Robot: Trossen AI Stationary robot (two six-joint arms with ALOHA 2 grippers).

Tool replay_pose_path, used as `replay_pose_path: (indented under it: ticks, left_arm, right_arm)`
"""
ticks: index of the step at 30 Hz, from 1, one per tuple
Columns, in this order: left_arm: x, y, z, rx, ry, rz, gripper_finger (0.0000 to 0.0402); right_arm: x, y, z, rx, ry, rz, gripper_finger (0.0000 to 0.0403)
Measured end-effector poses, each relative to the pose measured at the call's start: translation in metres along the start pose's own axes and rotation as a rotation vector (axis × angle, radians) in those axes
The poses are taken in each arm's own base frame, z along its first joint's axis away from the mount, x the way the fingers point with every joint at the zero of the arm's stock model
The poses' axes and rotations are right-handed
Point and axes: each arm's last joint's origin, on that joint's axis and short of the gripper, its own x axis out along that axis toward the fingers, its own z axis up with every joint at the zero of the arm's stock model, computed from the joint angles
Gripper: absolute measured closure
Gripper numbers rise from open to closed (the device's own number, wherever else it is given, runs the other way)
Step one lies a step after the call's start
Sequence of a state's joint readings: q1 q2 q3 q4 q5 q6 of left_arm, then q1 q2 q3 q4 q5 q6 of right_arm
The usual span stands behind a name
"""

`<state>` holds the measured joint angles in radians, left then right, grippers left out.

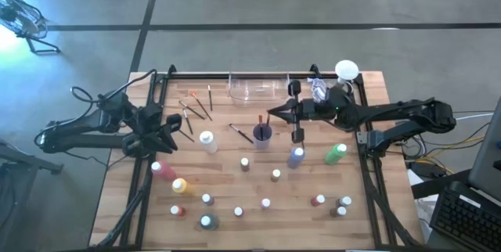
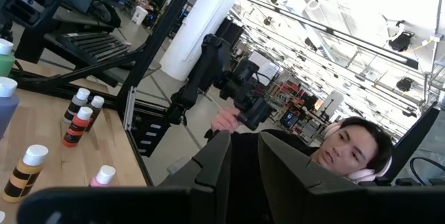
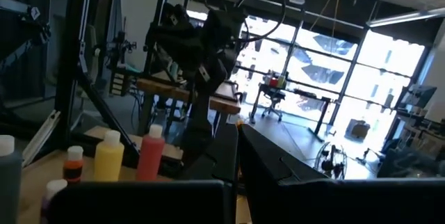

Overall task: Pick & Place Paint Supplies
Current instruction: Put the gold paint brush into the purple cup

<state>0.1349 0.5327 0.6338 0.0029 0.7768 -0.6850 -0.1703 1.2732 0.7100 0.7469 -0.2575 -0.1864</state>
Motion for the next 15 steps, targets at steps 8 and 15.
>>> replay_pose_path:
  ticks: [8, 15]
  left_arm:
    - [0.0, 0.0, 0.0, 0.0, 0.0, 0.0, 0.0321]
    - [0.0, 0.0, 0.0, 0.0, 0.0, 0.0, 0.0321]
  right_arm:
    - [0.001, 0.003, -0.027, 0.006, -0.007, -0.059, 0.0394]
    - [0.013, 0.004, -0.055, 0.023, 0.045, -0.082, 0.0394]
